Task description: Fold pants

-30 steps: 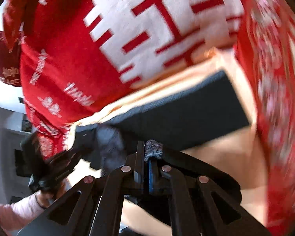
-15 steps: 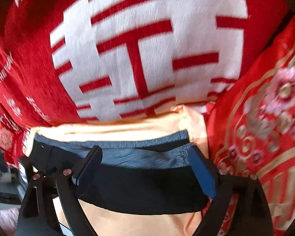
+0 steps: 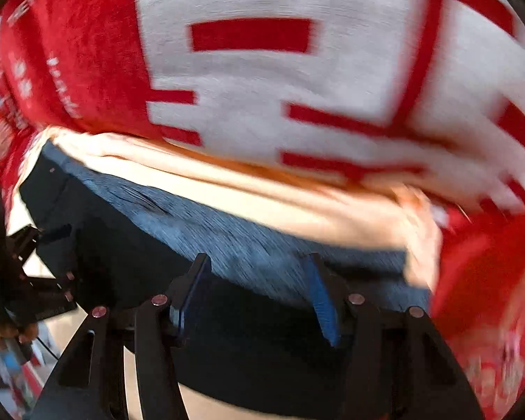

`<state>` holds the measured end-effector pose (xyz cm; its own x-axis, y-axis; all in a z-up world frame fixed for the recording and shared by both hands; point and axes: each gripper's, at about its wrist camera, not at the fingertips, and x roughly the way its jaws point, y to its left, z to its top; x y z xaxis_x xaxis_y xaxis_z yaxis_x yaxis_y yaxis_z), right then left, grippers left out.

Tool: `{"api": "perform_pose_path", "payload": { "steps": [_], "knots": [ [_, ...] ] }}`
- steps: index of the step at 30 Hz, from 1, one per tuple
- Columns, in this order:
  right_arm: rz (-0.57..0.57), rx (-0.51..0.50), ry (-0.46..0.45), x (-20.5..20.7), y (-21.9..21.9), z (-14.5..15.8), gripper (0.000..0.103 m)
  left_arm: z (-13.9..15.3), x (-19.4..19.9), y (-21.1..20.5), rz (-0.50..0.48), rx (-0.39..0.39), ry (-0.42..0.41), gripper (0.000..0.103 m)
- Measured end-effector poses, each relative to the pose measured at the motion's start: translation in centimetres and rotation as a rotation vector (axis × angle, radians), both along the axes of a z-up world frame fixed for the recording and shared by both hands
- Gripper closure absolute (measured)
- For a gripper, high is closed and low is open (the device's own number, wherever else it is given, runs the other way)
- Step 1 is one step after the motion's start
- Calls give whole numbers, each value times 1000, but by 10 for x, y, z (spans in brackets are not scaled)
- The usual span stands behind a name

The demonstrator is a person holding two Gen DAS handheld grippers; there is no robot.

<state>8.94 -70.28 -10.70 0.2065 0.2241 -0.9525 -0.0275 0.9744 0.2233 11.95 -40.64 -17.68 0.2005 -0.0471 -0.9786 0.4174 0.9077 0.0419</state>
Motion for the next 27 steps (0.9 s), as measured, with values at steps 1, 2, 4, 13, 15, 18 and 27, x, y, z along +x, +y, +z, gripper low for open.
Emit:
{"api": "perform_pose_path", "payload": {
  "steps": [1, 2, 4, 13, 15, 18, 27],
  "knots": [
    [36, 14, 15, 8, 5, -5, 38, -3, -2, 2, 2, 1, 3, 24],
    [87, 33, 44, 17, 12, -13, 38, -5, -3, 5, 6, -1, 5, 24],
    [174, 24, 76, 25, 29, -22, 38, -10, -5, 10, 22, -7, 11, 24],
    [363, 62, 145, 48, 80, -42, 66, -16, -8, 22, 56, -30, 15, 24],
    [406, 13, 244, 43, 89, -59, 96, -15, -8, 25, 66, -29, 23, 24],
    [411, -61, 180, 42, 95, -45, 97, -10, -2, 27, 80, -46, 18, 24],
    [190, -70, 153, 60, 81, -52, 82, -20, 23, 21, 96, -7, 16, 24]
  ]
}}
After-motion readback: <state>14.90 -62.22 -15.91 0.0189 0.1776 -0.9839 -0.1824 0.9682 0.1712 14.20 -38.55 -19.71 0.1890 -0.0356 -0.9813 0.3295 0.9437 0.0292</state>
